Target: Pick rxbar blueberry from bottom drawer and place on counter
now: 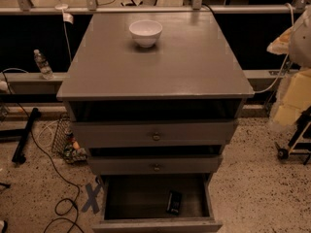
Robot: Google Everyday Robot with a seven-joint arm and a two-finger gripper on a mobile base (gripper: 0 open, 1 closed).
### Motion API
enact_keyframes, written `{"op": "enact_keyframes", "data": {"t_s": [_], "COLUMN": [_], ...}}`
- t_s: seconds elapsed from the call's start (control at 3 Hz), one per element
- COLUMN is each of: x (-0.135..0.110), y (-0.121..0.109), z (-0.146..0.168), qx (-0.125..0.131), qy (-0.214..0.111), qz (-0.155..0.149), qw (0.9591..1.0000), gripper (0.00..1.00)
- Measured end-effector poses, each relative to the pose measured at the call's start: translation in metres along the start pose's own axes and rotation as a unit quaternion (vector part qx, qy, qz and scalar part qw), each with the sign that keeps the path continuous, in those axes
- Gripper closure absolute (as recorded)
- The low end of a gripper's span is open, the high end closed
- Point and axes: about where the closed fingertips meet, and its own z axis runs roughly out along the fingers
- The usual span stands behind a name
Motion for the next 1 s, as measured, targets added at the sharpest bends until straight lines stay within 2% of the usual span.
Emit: {"op": "enact_keyframes", "data": {"t_s": [0.33,0.67,1.0], "x": [0.0,0.005,0.015], "y": [0.0,0.006,0.016], "z": [0.0,0.025,0.068], "qx": [0.001,-0.022,-0.059], "qy": [-0.001,-0.008,-0.012], "qz": [0.001,0.033,0.074], "qw": [1.0,0.9992,0.9955], "gripper": [0.0,0.0,0.0]}}
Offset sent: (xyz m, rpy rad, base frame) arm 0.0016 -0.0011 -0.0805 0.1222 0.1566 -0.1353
